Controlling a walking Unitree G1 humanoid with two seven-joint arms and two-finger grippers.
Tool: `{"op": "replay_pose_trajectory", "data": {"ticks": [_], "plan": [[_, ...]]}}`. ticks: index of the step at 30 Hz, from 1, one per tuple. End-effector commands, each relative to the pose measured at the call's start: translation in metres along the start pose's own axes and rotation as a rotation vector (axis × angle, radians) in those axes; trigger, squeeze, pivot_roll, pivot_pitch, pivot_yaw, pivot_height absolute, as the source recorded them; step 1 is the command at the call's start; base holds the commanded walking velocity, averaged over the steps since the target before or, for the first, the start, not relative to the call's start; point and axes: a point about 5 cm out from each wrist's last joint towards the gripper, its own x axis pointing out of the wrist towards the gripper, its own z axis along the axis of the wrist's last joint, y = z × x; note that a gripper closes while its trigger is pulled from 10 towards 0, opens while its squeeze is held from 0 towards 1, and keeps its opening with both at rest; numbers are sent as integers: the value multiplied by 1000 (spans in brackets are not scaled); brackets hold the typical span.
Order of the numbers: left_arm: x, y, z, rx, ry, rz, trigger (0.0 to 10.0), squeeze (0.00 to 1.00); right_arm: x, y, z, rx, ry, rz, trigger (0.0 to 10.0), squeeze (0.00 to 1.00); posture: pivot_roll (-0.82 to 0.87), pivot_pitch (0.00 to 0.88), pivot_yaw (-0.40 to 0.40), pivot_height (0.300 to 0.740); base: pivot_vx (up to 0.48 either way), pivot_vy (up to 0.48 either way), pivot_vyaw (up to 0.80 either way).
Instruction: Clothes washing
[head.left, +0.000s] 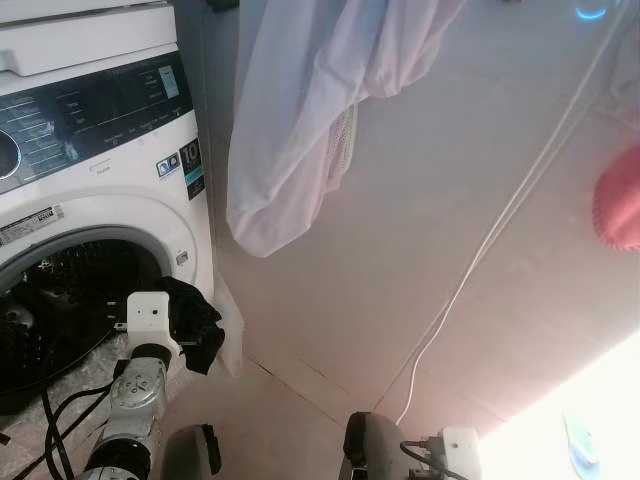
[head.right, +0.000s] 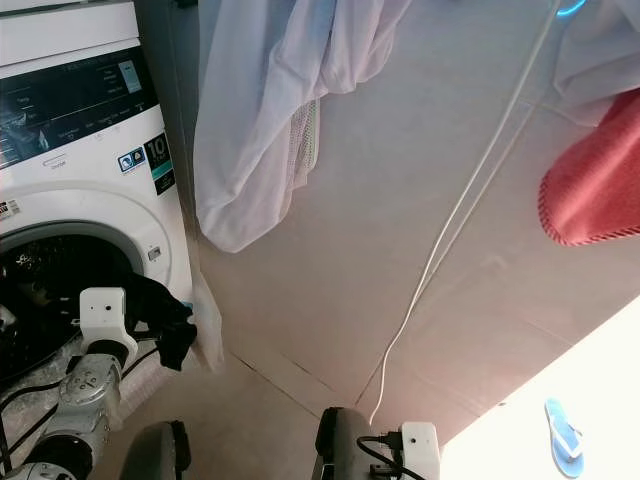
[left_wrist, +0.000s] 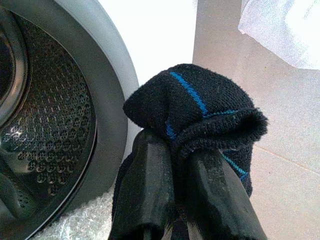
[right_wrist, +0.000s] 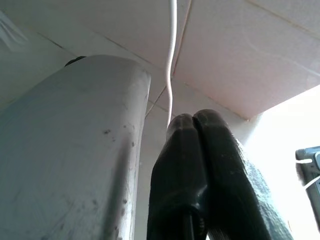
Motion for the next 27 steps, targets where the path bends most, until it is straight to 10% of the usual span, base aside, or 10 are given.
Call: {"op": "replay_pose_trajectory", "data": {"ticks": [1, 14, 18, 27], "plan": [[2, -5, 1, -10, 7, -3, 10000, 0, -9, 7, -28, -1, 117, 23, 10000, 0, 194, 0, -138, 497, 0, 0, 0], [4, -4, 0, 1, 26, 10, 10000, 0, -8, 8, -28, -14, 127, 30, 10000, 0, 192, 0, -137, 497, 0, 0, 0], [9, 12, 2, -115, 53, 174, 10000, 0, -8, 8, -28, -14, 128, 32, 10000, 0, 192, 0, -138, 497, 0, 0, 0], [32, 29, 29, -82, 36, 284, 10000, 0, -8, 8, -29, -9, 130, 35, 10000, 0, 183, 0, -135, 497, 0, 0, 0]]}}
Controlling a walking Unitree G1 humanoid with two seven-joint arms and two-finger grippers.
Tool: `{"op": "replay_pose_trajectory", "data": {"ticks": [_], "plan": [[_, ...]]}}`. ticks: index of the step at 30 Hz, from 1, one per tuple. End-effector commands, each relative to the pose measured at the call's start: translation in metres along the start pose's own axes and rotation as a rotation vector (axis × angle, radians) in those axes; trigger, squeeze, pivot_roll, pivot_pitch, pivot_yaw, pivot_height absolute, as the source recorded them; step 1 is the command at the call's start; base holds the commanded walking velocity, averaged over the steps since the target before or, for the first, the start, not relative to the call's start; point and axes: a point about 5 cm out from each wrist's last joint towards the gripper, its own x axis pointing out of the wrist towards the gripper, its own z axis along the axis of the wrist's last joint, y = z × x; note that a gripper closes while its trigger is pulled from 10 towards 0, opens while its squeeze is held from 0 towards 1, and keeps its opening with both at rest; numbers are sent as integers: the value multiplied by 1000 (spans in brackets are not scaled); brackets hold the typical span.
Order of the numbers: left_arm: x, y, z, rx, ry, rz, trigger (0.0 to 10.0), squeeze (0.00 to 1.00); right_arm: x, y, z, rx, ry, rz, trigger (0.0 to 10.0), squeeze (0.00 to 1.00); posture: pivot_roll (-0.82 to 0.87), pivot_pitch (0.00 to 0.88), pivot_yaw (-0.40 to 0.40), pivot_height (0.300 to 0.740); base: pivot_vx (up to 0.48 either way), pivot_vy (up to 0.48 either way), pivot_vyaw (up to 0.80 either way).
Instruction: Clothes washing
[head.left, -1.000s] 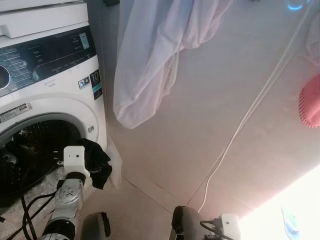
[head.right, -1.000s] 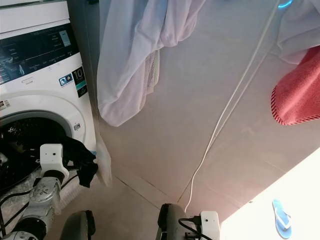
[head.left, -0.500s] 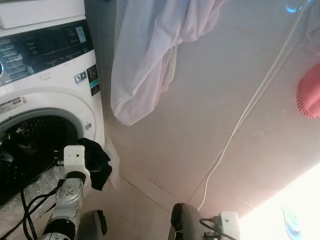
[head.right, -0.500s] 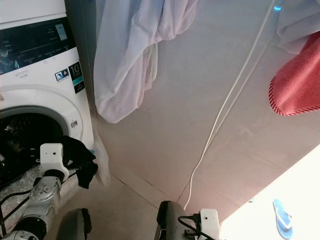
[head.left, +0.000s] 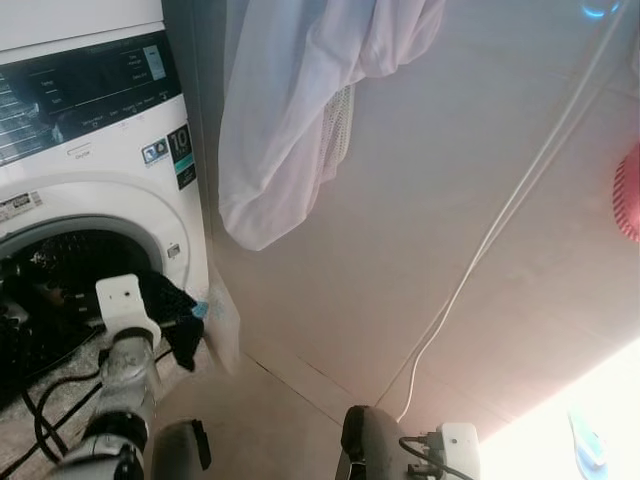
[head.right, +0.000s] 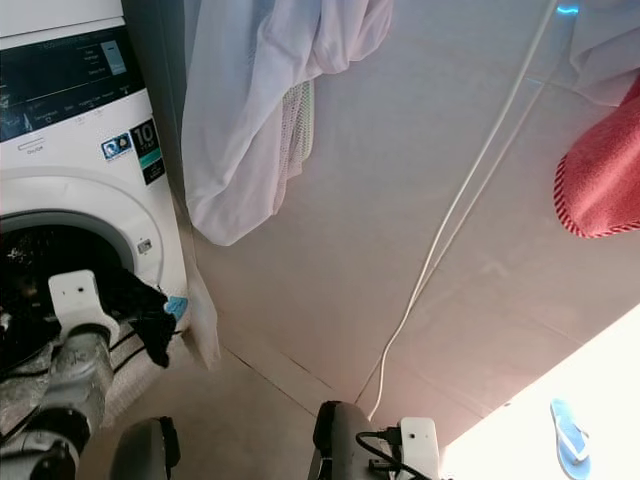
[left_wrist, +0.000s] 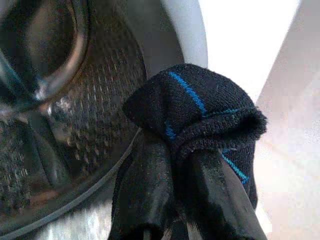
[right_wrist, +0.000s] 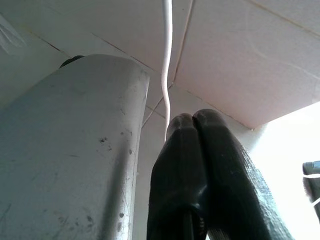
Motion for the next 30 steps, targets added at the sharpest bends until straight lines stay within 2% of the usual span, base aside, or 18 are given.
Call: {"op": "replay_pose_trajectory", "data": {"ticks": [1, 2, 4, 7, 9, 12, 15, 16, 21, 28, 30], "plan": [[4, 2, 5, 5, 4, 32, 10000, 0, -10, 7, -34, -6, 156, 20, 10000, 0, 183, 0, -135, 497, 0, 0, 0], [6, 5, 6, 11, 6, 51, 10000, 0, -10, 7, -34, -6, 156, 20, 10000, 0, 180, 0, -134, 497, 0, 0, 0], [10, 20, 9, 21, 18, 127, 10000, 0, -10, 7, -34, -3, 156, 19, 10000, 0, 175, 0, -133, 497, 0, 0, 0], [11, 29, 9, 25, 33, 159, 10000, 0, -10, 7, -34, -3, 156, 19, 10000, 0, 172, 0, -131, 497, 0, 0, 0], [12, 35, 9, 82, 32, 168, 10000, 0, -11, 8, -34, 0, 155, 18, 10000, 0, 172, 0, -131, 497, 0, 0, 0], [11, 41, 7, 118, 46, 194, 10000, 0, -11, 8, -34, 1, 155, 17, 10000, 0, 171, 0, -128, 497, 0, 0, 0], [9, 49, 2, 112, 79, 252, 10000, 0, -11, 8, -34, 2, 156, 16, 10000, 0, 171, 0, -128, 497, 0, 0, 0], [8, 50, 1, 107, 84, 258, 10000, 0, -11, 8, -34, 1, 156, 17, 10000, 0, 171, 0, -128, 497, 0, 0, 0], [3, 37, -9, 132, 100, 196, 10000, 0, -11, 8, -35, 0, 158, 19, 10000, 0, 168, 0, -130, 497, 0, 0, 0], [3, 37, -9, 132, 100, 196, 10000, 0, -11, 8, -35, 0, 158, 19, 10000, 0, 168, 0, -130, 497, 0, 0, 0], [1, 36, -13, 118, 112, 203, 10000, 0, -10, 8, -34, -25, 155, 29, 10000, 0, 168, 0, -130, 497, 0, 0, 0]]}}
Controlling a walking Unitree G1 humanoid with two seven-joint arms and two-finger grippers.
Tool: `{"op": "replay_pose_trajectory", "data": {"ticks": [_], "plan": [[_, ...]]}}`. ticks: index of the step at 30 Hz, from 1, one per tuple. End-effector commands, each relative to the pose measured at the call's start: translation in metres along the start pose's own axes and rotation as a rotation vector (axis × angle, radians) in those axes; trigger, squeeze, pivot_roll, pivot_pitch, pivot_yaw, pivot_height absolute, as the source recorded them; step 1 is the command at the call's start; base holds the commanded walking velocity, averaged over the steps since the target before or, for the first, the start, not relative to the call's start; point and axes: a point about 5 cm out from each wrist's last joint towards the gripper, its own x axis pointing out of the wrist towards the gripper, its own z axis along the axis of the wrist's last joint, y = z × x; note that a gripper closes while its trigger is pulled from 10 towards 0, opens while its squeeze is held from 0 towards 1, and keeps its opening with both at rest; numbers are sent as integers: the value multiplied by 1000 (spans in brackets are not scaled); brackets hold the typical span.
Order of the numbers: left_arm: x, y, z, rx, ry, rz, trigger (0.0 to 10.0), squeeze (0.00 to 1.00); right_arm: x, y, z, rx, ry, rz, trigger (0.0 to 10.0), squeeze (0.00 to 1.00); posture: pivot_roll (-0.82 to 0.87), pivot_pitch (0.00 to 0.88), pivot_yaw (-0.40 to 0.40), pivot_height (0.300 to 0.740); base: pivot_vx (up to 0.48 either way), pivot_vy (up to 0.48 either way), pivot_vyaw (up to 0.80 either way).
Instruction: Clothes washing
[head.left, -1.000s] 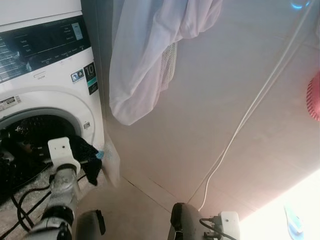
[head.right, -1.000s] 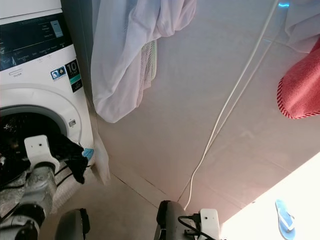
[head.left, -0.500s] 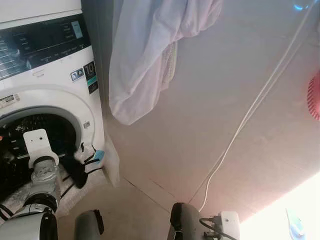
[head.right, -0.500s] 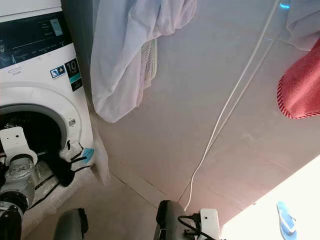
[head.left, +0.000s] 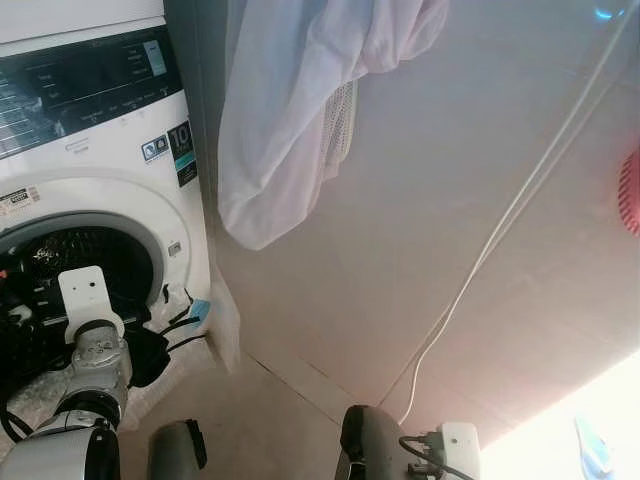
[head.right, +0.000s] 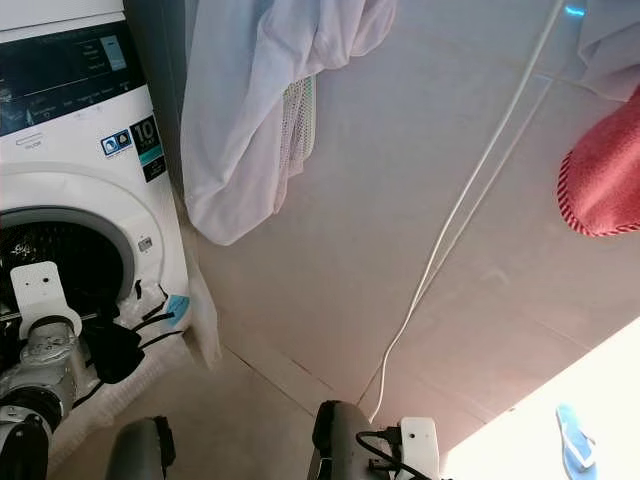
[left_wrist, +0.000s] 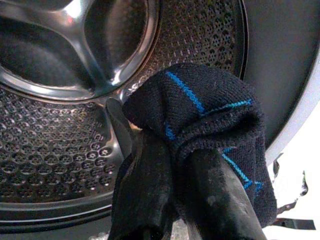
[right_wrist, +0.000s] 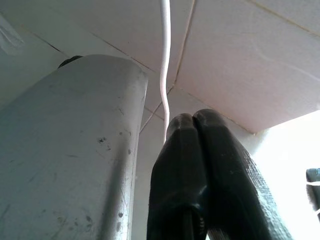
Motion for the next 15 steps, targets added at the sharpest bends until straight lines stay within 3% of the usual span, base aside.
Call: {"op": "replay_pose_trajectory", "data": {"ticks": [1, 6, 10, 13, 15], "plan": [[-4, -2, -8, -5, 27, 1, 10000, 0, -10, 8, -34, -32, 156, 32, 10000, 0, 168, 0, -130, 497, 0, 0, 406], [-4, -5, -6, -3, 18, -32, 10000, 0, -11, 8, -35, 1, 156, 24, 10000, 0, 170, 0, -130, 497, 0, 0, 163], [-5, -19, 2, 31, -41, -144, 10000, 0, -11, 8, -34, -5, 155, 25, 10000, 0, 170, 0, -130, 497, 0, 0, 0], [-11, -38, 7, 41, -92, -312, 10000, 0, -11, 8, -34, 2, 152, 23, 10000, 0, 170, 0, -130, 497, 0, 0, 0], [-11, -40, 7, 51, -101, -327, 10000, 0, -11, 8, -34, 2, 152, 23, 10000, 0, 170, 0, -130, 497, 0, 0, 0]]}}
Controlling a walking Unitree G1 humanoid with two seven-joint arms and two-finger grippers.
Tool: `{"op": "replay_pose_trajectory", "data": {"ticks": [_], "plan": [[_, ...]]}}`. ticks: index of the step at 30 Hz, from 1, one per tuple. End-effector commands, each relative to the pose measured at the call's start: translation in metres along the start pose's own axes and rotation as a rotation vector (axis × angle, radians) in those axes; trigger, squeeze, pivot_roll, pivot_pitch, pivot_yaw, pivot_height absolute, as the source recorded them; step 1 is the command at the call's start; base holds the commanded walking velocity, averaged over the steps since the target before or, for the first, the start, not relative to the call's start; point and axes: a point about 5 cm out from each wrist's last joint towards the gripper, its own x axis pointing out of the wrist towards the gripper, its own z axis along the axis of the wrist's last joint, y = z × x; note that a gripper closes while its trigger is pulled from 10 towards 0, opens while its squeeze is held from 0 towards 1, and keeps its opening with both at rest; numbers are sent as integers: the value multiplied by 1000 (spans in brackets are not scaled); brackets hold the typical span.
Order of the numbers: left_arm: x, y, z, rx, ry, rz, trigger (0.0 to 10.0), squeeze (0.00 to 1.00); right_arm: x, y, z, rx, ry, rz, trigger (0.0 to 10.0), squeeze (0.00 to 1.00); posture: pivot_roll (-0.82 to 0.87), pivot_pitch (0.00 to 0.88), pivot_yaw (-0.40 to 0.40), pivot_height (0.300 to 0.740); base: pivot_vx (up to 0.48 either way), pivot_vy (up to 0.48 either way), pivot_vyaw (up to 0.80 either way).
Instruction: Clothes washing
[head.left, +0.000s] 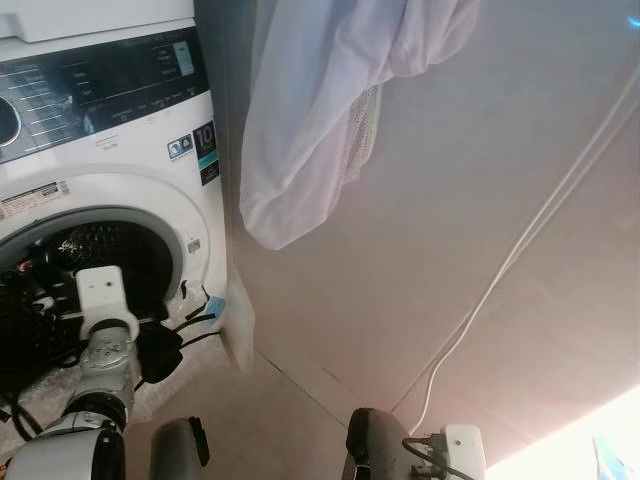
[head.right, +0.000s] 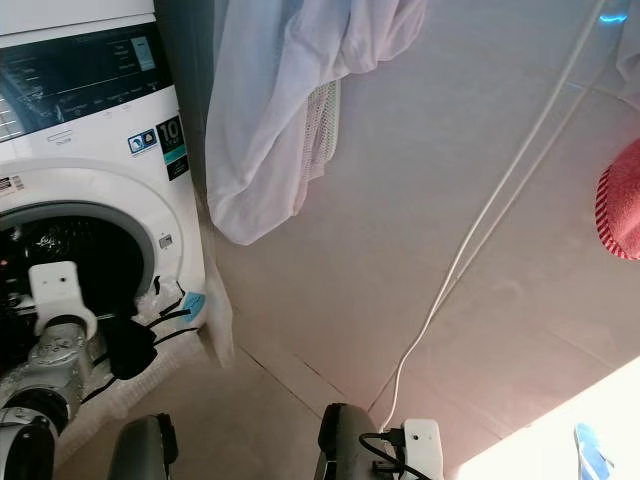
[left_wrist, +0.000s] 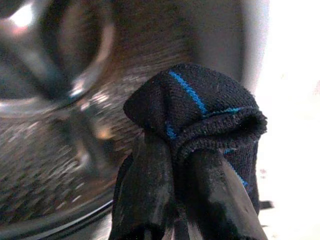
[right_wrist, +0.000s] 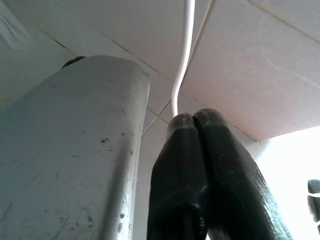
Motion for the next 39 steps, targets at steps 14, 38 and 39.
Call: {"op": "replay_pose_trajectory", "data": {"ticks": [14, 38, 39], "plan": [[-1, -18, 4, 27, -35, -136, 10000, 0, -9, 12, -32, 9, 143, 36, 10000, 0, 172, 0, -129, 497, 0, 0, 0], [-1, -24, 6, 22, -43, -166, 10000, 0, -9, 12, -32, 8, 144, 43, 10000, 0, 176, 0, -130, 497, 0, 180, 0], [-1, -24, 6, 22, -42, -166, 10000, 0, -9, 12, -32, 8, 144, 43, 10000, 0, 176, 0, -129, 497, 0, 315, 0]]}}
